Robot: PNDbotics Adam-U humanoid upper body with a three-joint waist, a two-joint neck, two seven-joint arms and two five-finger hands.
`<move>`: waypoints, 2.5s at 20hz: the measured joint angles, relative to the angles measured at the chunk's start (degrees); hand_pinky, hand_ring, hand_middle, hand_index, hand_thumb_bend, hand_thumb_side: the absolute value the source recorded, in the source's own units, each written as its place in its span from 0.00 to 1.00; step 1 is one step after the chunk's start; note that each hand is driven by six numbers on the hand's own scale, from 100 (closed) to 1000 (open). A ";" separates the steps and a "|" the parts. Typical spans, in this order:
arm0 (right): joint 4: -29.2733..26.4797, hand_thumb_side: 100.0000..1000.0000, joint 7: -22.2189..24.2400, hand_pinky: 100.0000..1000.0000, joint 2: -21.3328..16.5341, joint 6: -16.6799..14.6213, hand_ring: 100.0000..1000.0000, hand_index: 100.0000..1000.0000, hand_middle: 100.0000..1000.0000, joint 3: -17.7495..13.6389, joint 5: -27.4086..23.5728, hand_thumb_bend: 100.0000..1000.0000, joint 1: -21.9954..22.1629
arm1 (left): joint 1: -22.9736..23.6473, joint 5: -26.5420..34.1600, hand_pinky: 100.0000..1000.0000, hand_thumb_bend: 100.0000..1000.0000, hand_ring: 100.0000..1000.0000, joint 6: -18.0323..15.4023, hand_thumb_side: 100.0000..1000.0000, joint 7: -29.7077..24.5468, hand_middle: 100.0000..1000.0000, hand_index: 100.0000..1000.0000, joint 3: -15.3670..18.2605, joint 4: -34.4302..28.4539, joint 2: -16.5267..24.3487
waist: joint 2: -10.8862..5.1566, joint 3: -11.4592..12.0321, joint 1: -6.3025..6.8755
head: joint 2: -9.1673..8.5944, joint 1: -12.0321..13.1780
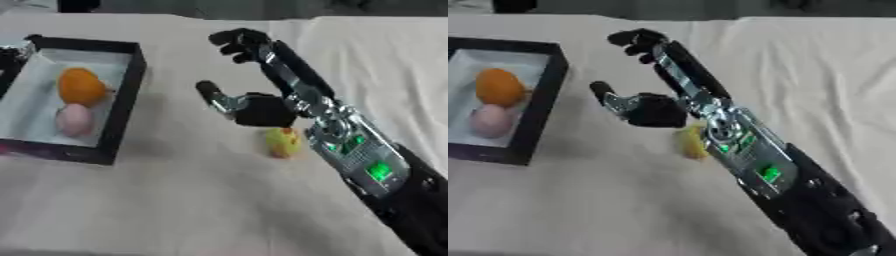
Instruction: Pick up the objects with one hand, pass them to the other hand, and then place them into the box on the other side of the table.
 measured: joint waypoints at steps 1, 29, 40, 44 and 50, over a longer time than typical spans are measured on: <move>-0.10 0.42 0.38 0.81 -0.77 0.83 0.83 0.84 0.81 -0.43 -0.33 0.31 -0.46 | 0.43 3.05 0.67 0.47 0.75 -1.82 0.53 3.37 0.78 0.85 0.18 -1.03 -0.22 | -0.01 -0.04 -0.09 | 0.07 -0.08; -5.25 0.37 32.86 0.84 -18.89 22.44 0.84 0.82 0.80 5.82 -2.01 0.46 -18.15 | 6.36 25.13 0.64 0.46 0.74 -16.47 0.53 22.81 0.76 0.83 0.26 -8.31 -5.46 | -0.18 -1.29 -1.28 | 1.10 -1.48; -1.67 0.19 37.30 0.83 -18.78 22.01 0.79 0.77 0.77 9.86 4.11 0.44 -17.05 | 6.80 25.13 0.63 0.46 0.73 -16.54 0.52 23.63 0.75 0.82 0.33 -8.77 -5.69 | -0.21 -1.21 -1.29 | 1.11 -2.20; -0.18 0.17 37.13 0.83 -18.54 21.80 0.79 0.78 0.77 10.34 5.92 0.44 -15.61 | 8.08 25.12 0.63 0.46 0.73 -17.40 0.51 25.26 0.76 0.82 0.96 -10.08 -7.47 | -0.21 -1.02 -1.29 | 1.11 -3.42; 2.71 0.18 37.11 0.83 -18.19 20.84 0.79 0.79 0.77 11.06 7.99 0.45 -13.47 | 9.49 25.23 0.62 0.43 0.73 -18.72 0.53 28.50 0.76 0.83 1.89 -11.50 -10.30 | -0.21 -0.71 -1.29 | 1.07 -5.03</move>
